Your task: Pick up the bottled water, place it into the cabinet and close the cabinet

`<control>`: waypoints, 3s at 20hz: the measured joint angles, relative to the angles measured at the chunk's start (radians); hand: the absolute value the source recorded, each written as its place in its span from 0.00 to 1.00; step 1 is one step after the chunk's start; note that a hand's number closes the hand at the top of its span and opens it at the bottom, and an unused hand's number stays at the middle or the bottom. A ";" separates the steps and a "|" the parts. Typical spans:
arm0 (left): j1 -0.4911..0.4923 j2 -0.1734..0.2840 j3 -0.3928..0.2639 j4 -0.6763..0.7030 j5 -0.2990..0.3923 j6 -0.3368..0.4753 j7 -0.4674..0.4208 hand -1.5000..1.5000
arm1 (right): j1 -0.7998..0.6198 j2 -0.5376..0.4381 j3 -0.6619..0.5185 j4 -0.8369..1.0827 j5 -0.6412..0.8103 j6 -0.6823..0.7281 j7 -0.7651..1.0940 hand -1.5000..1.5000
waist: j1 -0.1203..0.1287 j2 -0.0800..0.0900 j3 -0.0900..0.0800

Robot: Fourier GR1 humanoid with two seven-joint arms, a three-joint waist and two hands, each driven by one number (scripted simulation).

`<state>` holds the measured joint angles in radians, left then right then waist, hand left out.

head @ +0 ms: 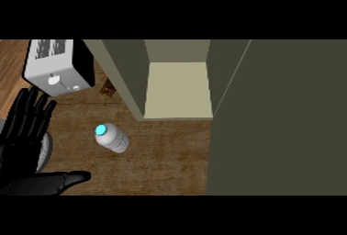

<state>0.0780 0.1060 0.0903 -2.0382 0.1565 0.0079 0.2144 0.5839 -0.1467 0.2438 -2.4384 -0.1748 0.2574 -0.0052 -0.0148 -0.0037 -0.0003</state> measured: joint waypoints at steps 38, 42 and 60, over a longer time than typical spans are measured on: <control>-0.369 0.012 0.149 1.468 -0.041 -0.309 -0.839 1.00 | 0.360 -0.091 0.103 -0.063 0.109 0.048 -0.303 0.00 | -0.022 0.008 -0.003; -0.409 0.010 0.149 1.575 -0.073 -0.301 -0.952 1.00 | 0.372 -0.096 0.118 -0.063 0.113 0.045 -0.320 0.00 | -0.024 0.009 -0.003; -0.436 -0.009 0.084 1.633 -0.227 -0.071 -1.264 1.00 | 0.443 -0.122 0.137 -0.059 0.126 0.024 -0.393 0.00 | -0.008 -0.004 0.006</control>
<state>-0.3579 0.0975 0.1739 -0.4050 -0.0710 -0.0631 -1.0498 1.0269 -0.2691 0.3804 -2.4974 -0.0486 0.2817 -0.3977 -0.0227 -0.0081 0.0060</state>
